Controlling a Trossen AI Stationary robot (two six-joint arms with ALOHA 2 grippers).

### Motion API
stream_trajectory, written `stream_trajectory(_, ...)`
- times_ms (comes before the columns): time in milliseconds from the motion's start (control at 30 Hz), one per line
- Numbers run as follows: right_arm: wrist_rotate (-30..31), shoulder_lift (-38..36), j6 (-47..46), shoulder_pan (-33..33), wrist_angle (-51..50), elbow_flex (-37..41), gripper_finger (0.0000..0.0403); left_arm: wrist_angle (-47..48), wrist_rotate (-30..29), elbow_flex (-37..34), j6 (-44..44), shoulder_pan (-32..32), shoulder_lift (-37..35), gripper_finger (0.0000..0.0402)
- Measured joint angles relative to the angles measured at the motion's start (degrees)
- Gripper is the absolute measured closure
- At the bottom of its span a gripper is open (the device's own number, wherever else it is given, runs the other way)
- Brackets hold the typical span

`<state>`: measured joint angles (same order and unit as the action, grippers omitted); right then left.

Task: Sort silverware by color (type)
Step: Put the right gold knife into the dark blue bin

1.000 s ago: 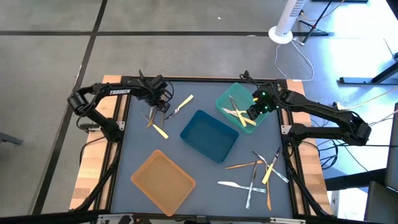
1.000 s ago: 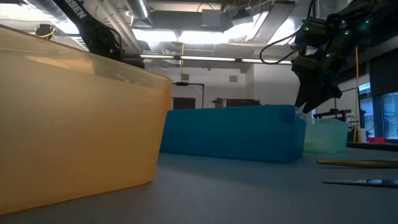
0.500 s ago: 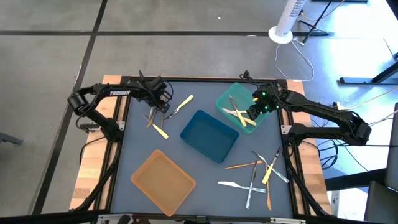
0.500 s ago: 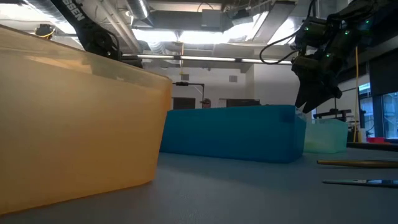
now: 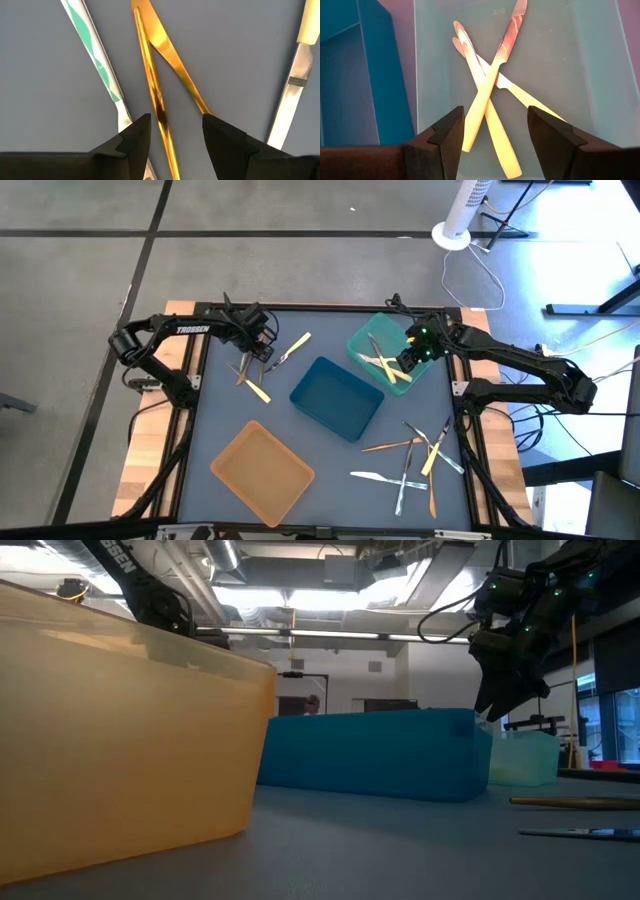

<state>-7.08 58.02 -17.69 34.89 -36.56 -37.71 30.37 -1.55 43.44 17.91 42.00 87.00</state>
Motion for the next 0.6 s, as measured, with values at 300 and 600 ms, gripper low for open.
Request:
stream_trajectory(300,0.01,0.0,0.02,0.0,0.0,0.0,0.0198,-0.01,-0.77,0.01,0.04,0.0,1.92,0.023)
stream_trajectory(600,0.01,0.0,0.02,0.0,0.04,0.0,0.0198,-0.08,-1.24,0.25,-0.22,-0.05,5.01,0.023)
